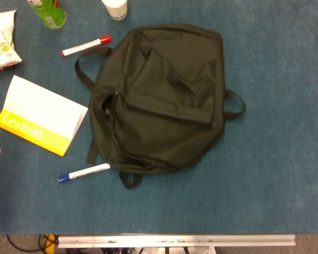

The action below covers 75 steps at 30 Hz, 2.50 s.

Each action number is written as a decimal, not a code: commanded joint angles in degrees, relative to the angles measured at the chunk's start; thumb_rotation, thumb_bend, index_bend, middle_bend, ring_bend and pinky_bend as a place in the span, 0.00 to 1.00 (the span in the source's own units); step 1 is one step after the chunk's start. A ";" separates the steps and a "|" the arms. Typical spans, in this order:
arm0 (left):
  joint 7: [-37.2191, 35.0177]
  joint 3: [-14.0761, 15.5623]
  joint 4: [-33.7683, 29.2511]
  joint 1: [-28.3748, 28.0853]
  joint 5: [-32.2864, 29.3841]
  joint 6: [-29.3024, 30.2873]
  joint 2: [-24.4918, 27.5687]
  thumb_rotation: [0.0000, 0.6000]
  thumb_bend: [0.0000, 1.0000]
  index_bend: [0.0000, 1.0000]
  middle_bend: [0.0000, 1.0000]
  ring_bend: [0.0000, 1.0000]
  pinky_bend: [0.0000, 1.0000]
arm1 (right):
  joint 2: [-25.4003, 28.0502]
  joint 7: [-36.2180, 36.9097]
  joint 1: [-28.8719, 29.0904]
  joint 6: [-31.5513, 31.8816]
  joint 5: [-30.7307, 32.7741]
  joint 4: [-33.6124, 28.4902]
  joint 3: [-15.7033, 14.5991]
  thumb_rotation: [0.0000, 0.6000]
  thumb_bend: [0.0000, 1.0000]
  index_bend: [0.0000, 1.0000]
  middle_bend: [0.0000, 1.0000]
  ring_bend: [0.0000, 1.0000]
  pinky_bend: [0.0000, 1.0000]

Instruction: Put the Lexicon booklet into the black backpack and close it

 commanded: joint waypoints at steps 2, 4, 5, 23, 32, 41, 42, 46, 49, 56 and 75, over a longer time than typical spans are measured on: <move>-0.03 0.14 0.43 -0.51 0.35 -0.80 -0.04 1.00 0.13 0.23 0.17 0.11 0.16 | 0.11 -0.12 0.13 -0.03 -0.02 -0.18 0.12 1.00 0.00 0.45 0.42 0.33 0.47; -0.12 0.29 0.69 -0.84 0.69 -1.32 -0.10 1.00 0.13 0.23 0.17 0.11 0.16 | 0.20 -0.32 0.27 -0.17 -0.16 -0.37 0.14 1.00 0.00 0.45 0.42 0.33 0.47; -0.17 0.37 0.81 -0.99 0.87 -1.56 -0.11 1.00 0.13 0.23 0.17 0.11 0.16 | 0.23 -0.41 0.34 -0.28 -0.20 -0.42 0.14 1.00 0.00 0.45 0.42 0.33 0.47; -0.48 1.05 1.29 -1.17 1.61 -1.77 0.20 1.00 0.13 0.23 0.17 0.11 0.16 | 0.45 -4.07 4.47 -7.08 -2.78 -3.07 -0.98 1.00 0.00 0.45 0.42 0.33 0.47; -1.51 2.04 3.79 -3.28 4.13 -4.86 -1.29 1.00 0.13 0.23 0.17 0.11 0.16 | 0.79 -3.48 4.18 -4.98 -2.16 -3.45 -0.19 1.00 0.00 0.45 0.42 0.33 0.47; -4.94 2.91 10.68 -7.77 6.53 -10.94 -4.55 1.00 0.13 0.24 0.17 0.11 0.16 | 2.39 -3.06 4.70 -5.40 -1.28 -5.07 0.24 1.00 0.00 0.45 0.42 0.33 0.47; -5.43 2.91 11.67 -8.23 6.58 -11.53 -5.00 1.00 0.13 0.24 0.18 0.11 0.15 | 2.42 -3.16 4.76 -5.58 -1.18 -5.18 0.22 1.00 0.00 0.45 0.42 0.33 0.47; -6.21 3.04 16.09 -10.23 7.20 -13.83 -6.80 1.00 0.13 0.24 0.17 0.11 0.15 | 2.48 -3.62 4.93 -6.16 -0.93 -5.61 0.09 1.00 0.00 0.45 0.42 0.33 0.47; -8.73 3.23 19.79 -11.69 7.08 -15.84 -8.19 1.00 0.13 0.24 0.18 0.11 0.15 | 2.51 -4.02 4.97 -6.30 -0.85 -5.90 0.04 1.00 0.00 0.45 0.42 0.33 0.47; -15.72 4.26 30.49 -14.55 8.38 -18.24 -12.47 1.00 0.20 0.25 0.19 0.11 0.15 | 2.55 -4.79 4.70 -6.27 -0.20 -6.50 -0.07 1.00 0.00 0.45 0.42 0.33 0.47; -30.28 9.14 56.71 -18.30 13.21 -17.28 -24.79 1.00 0.22 0.26 0.19 0.11 0.14 | 2.86 -8.55 3.99 -6.37 1.52 -9.21 -0.13 1.00 0.00 0.45 0.42 0.33 0.47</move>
